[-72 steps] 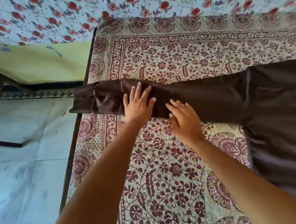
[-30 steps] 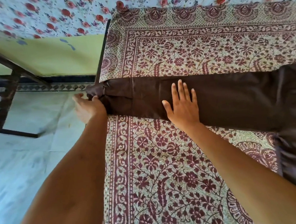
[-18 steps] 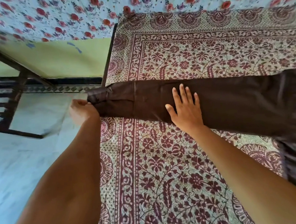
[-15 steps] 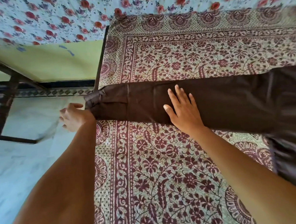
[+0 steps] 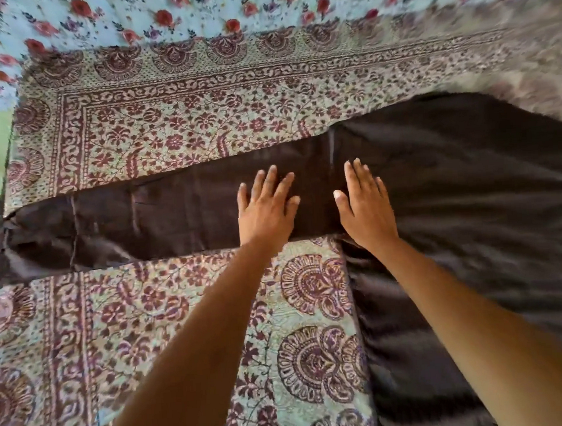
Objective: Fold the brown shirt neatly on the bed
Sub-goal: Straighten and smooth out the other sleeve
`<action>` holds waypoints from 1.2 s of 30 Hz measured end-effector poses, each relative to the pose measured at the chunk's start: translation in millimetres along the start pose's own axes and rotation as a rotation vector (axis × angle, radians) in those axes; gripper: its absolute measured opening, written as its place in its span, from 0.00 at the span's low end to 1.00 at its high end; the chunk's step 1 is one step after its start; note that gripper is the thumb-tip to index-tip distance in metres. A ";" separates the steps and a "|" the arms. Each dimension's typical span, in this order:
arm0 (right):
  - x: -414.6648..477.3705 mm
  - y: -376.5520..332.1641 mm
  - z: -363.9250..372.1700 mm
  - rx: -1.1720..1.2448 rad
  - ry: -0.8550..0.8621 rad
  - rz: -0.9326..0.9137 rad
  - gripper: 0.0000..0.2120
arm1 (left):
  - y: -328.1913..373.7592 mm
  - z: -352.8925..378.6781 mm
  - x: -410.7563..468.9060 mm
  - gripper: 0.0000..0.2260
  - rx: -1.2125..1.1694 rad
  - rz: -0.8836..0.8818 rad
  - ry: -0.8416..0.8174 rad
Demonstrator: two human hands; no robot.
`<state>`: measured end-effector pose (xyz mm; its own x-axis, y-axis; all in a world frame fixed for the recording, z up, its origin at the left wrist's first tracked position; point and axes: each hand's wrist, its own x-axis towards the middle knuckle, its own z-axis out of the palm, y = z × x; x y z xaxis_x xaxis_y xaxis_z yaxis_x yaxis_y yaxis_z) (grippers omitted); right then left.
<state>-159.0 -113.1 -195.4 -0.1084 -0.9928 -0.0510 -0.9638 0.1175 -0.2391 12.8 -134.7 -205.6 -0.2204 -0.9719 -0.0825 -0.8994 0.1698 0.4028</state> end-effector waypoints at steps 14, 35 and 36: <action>0.8 71.8 19.6 -0.121 0.026 0.095 0.33 | 52.5 27.0 55.4 0.25 0.135 -0.114 0.096; -0.4 72.5 23.7 -0.103 0.070 0.140 0.31 | 45.0 34.0 126.1 0.24 0.283 0.084 -0.063; -0.8 72.6 23.3 -0.100 0.061 0.137 0.31 | 33.5 26.2 132.6 0.24 0.286 -0.014 -0.067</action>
<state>-223.3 -103.3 -235.3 -0.2520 -0.9676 -0.0165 -0.9581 0.2519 -0.1360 -56.4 -253.6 -226.9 -0.2229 -0.9633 -0.1497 -0.9704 0.2046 0.1283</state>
